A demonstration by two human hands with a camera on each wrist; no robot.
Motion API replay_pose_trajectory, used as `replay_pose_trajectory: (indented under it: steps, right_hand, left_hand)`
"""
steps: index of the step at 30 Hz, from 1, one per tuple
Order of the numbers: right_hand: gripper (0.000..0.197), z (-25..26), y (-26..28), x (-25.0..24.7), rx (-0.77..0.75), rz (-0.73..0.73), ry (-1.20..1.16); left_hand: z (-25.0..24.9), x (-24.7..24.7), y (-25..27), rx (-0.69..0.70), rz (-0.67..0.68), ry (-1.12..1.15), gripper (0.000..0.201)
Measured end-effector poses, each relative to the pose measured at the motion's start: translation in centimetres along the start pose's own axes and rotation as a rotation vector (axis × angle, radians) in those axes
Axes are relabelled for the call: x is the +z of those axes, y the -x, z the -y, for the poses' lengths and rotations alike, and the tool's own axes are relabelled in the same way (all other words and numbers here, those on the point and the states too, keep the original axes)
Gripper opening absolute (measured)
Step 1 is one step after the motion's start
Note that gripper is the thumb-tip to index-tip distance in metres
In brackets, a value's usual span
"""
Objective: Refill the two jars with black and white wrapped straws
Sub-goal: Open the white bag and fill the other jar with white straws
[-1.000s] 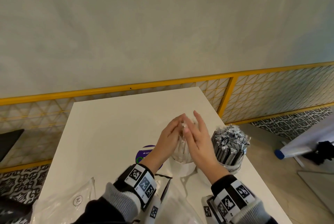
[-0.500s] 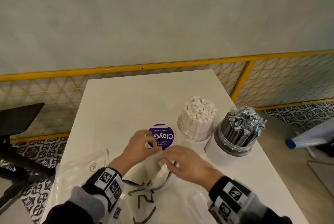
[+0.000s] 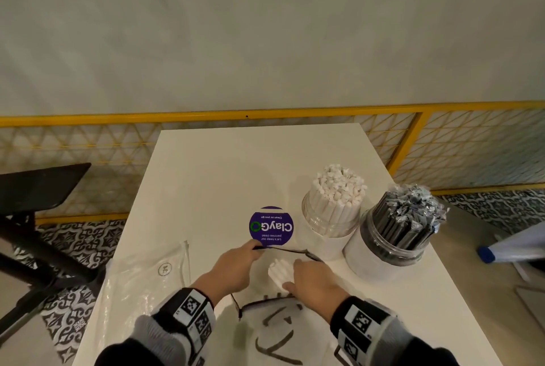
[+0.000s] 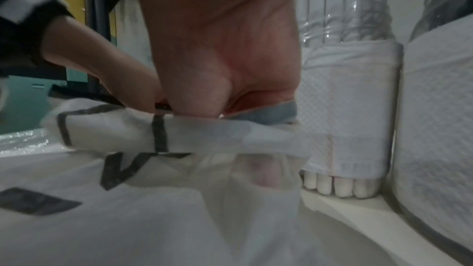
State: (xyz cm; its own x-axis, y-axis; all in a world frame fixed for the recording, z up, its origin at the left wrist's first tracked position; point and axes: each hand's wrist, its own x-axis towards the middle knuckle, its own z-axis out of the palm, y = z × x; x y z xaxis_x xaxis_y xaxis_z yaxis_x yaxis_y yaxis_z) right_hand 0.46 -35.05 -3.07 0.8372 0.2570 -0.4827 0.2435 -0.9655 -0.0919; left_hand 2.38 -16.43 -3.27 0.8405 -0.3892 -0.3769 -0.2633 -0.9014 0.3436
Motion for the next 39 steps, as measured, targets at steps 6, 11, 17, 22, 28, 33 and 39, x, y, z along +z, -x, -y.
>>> replay_pose_trajectory:
  steps: [6,11,17,22,28,33,39]
  right_hand:
    - [0.057,0.2,-0.8,1.6,0.055,-0.044,0.037]
    - [0.042,0.9,-1.0,2.0,-0.019,-0.015,-0.022]
    - [0.035,0.8,-0.1,0.8,-0.045,-0.169,-0.397]
    - [0.032,0.9,0.5,-1.0,-0.159,-0.334,-0.548]
    - [0.018,1.1,3.3,-5.7,-0.318,-0.548,-1.026]
    - [0.013,-0.2,7.1,-12.8,-0.336,-0.893,-1.452]
    - [0.013,-5.0,9.1,-17.4,-0.433,-1.101,-1.588]
  left_hand:
    - [-1.5,0.2,0.7,0.030,-0.007,0.026,0.077]
    - [-1.2,0.3,0.9,0.003,-0.001,0.012,0.080]
    - [0.0,-0.4,1.3,-0.037,-0.024,-0.043,0.076]
    - [-0.2,-0.3,1.2,-0.037,-0.018,-0.103,0.075]
    - [0.2,-0.3,0.7,-0.063,0.055,-0.249,0.061]
    - [1.1,-1.0,0.5,-0.100,0.194,-0.378,0.052]
    - [-0.8,-4.2,-0.5,0.133,-0.429,0.148,0.015]
